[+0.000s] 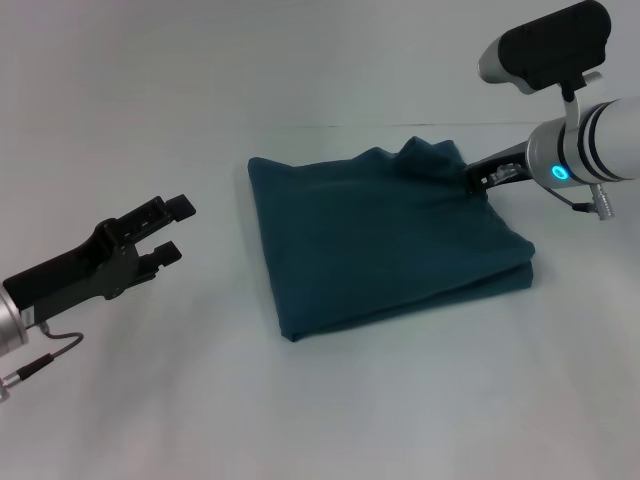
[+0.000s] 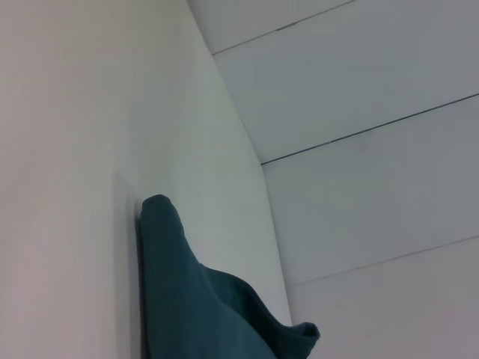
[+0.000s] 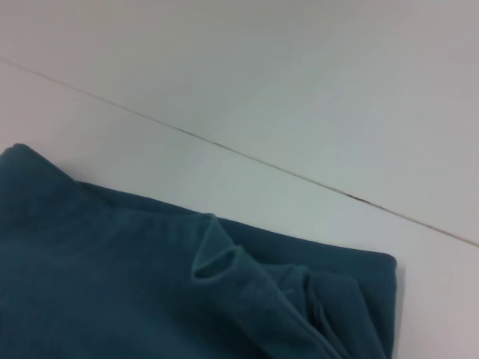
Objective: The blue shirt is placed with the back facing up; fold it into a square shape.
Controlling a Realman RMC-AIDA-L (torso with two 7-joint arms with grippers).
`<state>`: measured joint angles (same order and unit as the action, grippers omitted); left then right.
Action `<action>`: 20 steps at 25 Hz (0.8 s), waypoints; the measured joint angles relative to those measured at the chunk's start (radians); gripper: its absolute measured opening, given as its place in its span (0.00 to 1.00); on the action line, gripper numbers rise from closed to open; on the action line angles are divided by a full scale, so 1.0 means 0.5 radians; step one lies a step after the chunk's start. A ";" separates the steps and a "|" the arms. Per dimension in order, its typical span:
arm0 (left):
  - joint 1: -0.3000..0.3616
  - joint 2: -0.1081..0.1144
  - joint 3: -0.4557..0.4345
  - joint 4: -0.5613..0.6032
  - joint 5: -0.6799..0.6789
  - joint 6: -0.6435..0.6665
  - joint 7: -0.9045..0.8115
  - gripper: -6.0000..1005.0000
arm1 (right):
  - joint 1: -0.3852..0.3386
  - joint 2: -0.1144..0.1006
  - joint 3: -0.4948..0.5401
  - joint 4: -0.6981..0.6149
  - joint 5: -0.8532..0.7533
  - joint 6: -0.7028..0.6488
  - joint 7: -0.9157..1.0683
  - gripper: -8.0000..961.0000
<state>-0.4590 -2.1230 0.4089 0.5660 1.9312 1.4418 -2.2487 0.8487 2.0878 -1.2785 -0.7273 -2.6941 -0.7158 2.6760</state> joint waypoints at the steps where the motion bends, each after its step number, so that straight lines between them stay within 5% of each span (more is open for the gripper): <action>1: -0.001 0.000 0.000 0.000 0.000 0.000 0.000 0.95 | -0.002 0.000 0.005 0.002 -0.001 0.004 0.000 0.08; 20: -0.002 -0.006 -0.002 -0.003 0.000 0.005 0.000 0.94 | 0.036 -0.006 0.194 0.084 -0.119 -0.024 0.036 0.13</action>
<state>-0.4602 -2.1258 0.4080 0.5645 1.9312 1.4443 -2.2487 0.8668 2.0848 -1.1815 -0.6854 -2.7536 -0.7280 2.6938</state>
